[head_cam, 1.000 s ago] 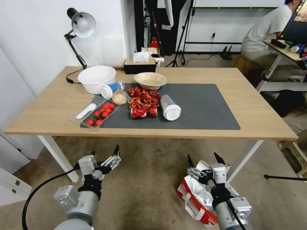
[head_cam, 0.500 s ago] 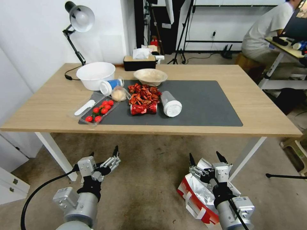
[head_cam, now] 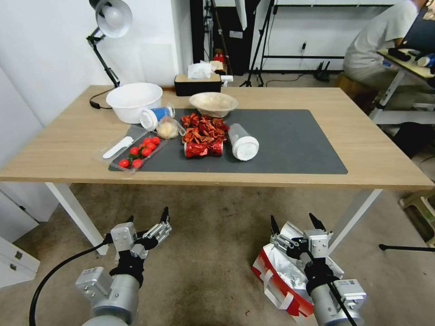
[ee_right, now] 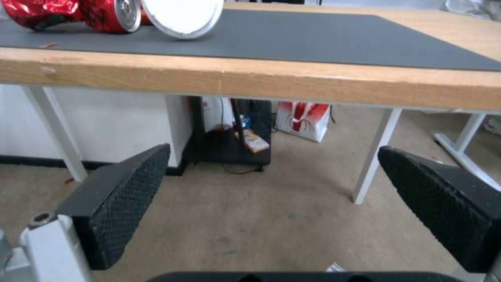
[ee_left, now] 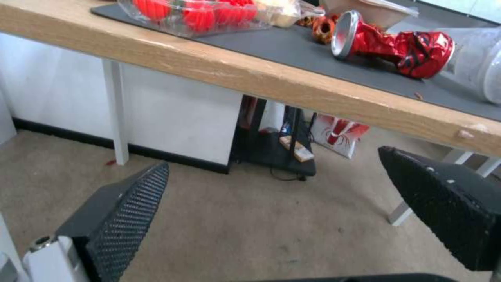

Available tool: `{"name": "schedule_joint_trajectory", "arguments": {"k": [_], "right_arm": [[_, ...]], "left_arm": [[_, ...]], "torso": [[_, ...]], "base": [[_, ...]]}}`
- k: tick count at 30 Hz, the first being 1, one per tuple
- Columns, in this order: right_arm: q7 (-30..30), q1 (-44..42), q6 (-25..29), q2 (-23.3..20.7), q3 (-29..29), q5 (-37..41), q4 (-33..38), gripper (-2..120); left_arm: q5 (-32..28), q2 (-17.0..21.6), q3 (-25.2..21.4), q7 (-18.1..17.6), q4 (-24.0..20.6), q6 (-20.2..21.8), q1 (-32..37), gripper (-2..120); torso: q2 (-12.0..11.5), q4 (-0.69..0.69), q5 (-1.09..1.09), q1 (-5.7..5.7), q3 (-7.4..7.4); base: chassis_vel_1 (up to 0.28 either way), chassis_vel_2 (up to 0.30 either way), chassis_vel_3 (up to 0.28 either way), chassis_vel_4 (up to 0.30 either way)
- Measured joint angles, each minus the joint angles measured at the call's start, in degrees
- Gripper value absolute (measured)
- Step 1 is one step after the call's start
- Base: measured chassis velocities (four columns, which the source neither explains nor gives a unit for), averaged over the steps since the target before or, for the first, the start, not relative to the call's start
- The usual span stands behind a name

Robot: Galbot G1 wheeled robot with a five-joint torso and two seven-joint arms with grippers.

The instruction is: Pick up the food delivery bag from the floor and place it on the table.

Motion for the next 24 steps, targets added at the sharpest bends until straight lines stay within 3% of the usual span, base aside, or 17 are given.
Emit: {"name": "schedule_joint_trajectory", "arguments": {"k": [24], "right_arm": [[-2.86, -0.39, 1.14, 0.0, 1.73, 2.1, -0.05, 100]], "left_arm": [[2.4, 0.35, -0.48, 1.75, 1.2, -1.58, -0.15, 100]], "torso": [[-6.1, 0.0, 0.0, -2.48, -3.59]], "base": [[0.0, 0.0, 0.0, 0.0]]}}
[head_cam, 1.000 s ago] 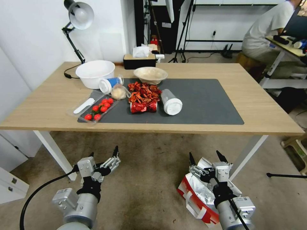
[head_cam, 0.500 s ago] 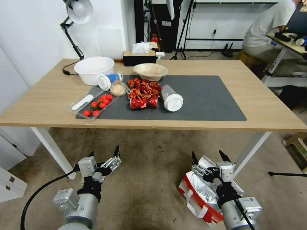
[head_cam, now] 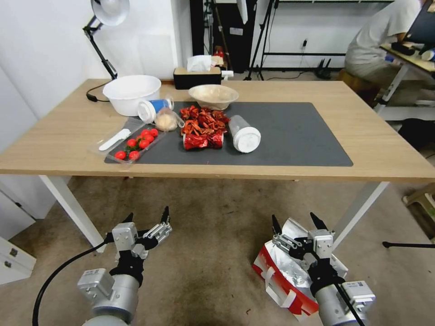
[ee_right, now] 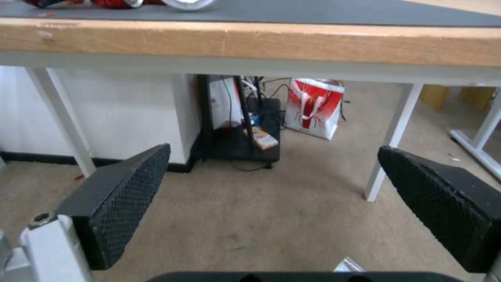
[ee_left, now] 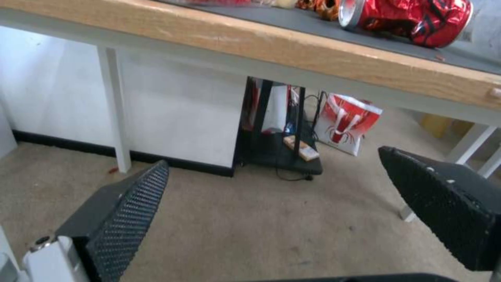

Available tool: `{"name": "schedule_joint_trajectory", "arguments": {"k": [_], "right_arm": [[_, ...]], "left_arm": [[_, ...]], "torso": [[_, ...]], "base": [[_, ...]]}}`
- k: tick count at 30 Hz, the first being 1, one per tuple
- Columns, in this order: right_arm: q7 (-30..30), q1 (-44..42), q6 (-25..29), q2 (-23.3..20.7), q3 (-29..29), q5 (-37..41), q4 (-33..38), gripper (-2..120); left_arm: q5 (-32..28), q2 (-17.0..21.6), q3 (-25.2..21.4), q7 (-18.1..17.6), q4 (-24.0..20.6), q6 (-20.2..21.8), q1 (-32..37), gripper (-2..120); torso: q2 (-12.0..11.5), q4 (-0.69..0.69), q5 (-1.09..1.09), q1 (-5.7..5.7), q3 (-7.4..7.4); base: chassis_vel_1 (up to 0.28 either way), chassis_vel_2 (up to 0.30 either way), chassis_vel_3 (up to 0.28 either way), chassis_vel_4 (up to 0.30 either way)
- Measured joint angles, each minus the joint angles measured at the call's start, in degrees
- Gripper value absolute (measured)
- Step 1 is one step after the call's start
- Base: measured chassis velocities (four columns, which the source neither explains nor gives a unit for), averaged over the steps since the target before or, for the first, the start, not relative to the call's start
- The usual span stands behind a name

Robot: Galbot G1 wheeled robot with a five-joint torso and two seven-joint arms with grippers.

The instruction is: Pick up the food delivery bag from the floor and place it on the table.

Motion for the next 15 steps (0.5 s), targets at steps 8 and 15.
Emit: {"name": "schedule_joint_trajectory", "arguments": {"k": [8, 15], "right_arm": [[-0.21, -0.42, 0.48, 0.0, 0.05, 0.0, 0.02, 100], [-0.36, -0.53, 0.58, 0.0, 0.03, 0.0, 0.09, 100]], "left_arm": [[0.0, 0.0, 0.23, 0.01, 0.0, 0.11, 0.01, 100], [0.04, 0.0, 0.26, -0.02, 0.0, -0.02, 0.19, 100]], "torso": [[-1.87, 0.0, 0.0, -0.77, -1.13], [-3.43, 0.0, 0.0, -1.41, -2.04]], "base": [[0.0, 0.0, 0.0, 0.0], [0.0, 0.0, 0.0, 0.0]]}}
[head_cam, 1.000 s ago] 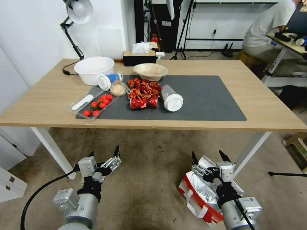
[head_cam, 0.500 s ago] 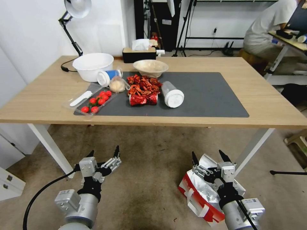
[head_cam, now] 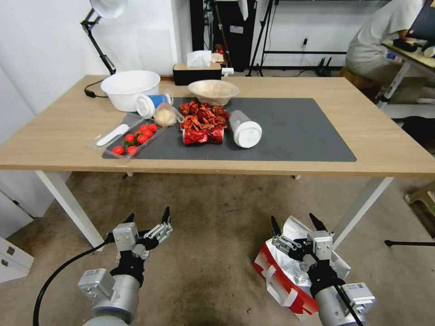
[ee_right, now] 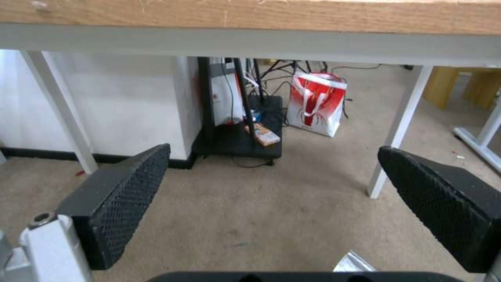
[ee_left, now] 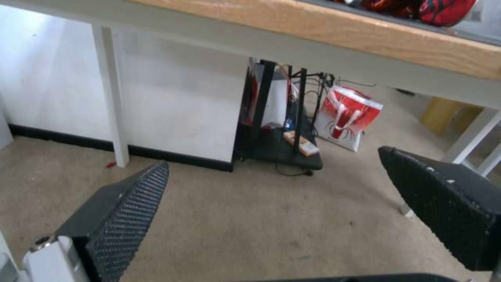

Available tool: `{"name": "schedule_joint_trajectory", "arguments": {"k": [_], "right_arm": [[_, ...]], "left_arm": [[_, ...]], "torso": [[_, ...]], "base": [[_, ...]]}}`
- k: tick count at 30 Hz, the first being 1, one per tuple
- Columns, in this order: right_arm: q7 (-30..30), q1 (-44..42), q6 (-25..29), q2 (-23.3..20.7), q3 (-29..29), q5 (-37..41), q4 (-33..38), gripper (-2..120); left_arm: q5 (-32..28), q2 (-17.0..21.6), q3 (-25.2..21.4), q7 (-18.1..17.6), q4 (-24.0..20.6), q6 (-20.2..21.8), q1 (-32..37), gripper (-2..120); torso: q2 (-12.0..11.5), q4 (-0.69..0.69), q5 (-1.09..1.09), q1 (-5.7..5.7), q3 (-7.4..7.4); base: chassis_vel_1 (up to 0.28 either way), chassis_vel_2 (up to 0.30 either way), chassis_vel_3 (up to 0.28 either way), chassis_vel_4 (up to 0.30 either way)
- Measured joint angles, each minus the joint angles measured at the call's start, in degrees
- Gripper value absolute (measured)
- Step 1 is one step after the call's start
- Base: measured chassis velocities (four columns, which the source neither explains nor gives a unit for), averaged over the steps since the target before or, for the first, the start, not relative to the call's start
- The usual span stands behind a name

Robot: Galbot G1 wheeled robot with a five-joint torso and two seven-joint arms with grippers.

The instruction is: Pick up the food delivery bag from the floor and place it on the table.

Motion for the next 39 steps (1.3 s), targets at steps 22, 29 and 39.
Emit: {"name": "schedule_joint_trajectory", "arguments": {"k": [22, 29, 39], "right_arm": [[-0.3, 0.07, 0.09, 0.0, 0.08, -0.07, -0.36, 100], [-0.32, 0.09, 0.09, 0.01, 0.06, -0.1, -0.52, 100], [-0.39, 0.08, 0.02, 0.0, 0.07, -0.23, -0.58, 100]], "left_arm": [[0.37, -0.3, -0.03, 0.05, -0.23, -0.12, 0.34, 100], [0.41, -0.25, 0.0, 0.01, -0.41, 0.03, 0.37, 100], [0.34, -0.2, 0.02, 0.01, -0.51, 0.1, 0.4, 100]], "torso": [[-5.64, 0.0, 0.0, -2.23, -3.38], [-7.28, 0.0, 0.0, -2.84, -4.43], [-9.65, 0.0, 0.0, -3.77, -5.88]], "base": [[0.0, 0.0, 0.0, 0.0], [0.0, 0.0, 0.0, 0.0], [0.0, 0.0, 0.0, 0.0]]}}
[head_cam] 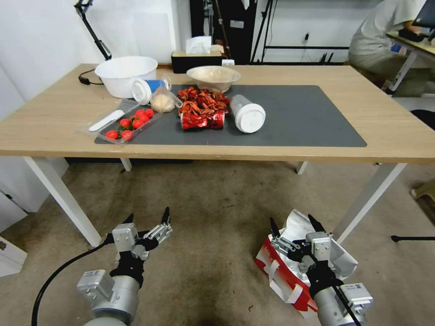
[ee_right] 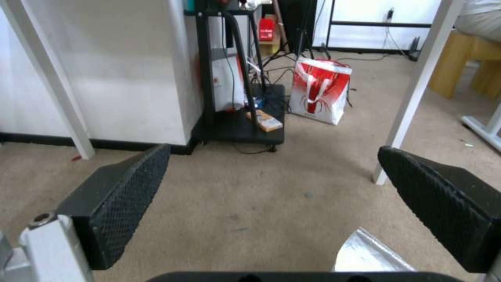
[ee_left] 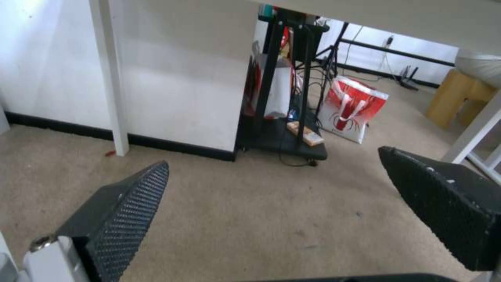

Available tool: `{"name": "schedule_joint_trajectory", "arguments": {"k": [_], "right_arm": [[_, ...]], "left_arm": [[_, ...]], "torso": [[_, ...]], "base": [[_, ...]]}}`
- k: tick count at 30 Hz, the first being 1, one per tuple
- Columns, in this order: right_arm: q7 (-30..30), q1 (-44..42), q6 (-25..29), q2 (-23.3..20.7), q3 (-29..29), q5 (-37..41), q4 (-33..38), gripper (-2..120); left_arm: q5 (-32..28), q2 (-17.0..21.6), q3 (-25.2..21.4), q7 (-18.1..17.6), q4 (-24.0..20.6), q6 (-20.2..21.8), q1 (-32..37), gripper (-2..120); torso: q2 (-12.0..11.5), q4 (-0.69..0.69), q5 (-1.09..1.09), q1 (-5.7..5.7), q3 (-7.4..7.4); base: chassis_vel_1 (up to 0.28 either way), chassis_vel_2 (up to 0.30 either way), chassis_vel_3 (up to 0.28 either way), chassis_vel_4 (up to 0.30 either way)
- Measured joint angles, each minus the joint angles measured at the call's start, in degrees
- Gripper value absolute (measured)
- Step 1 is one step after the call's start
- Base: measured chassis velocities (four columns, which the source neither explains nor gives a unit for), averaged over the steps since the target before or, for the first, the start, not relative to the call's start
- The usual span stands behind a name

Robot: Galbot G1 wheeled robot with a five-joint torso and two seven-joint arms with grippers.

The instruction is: Pick up the food delivery bag from the floor and place it on the table.

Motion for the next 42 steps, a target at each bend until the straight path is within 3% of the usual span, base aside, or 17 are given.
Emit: {"name": "schedule_joint_trajectory", "arguments": {"k": [42], "right_arm": [[0.12, 0.16, 0.23, 0.0, 0.85, 0.86, -0.36, 100]], "left_arm": [[0.87, -0.24, 0.27, -0.04, 0.46, -0.11, 0.07, 100]], "torso": [[-9.43, 0.0, 0.0, -3.23, -6.19]], "base": [[0.0, 0.0, 0.0, 0.0]]}}
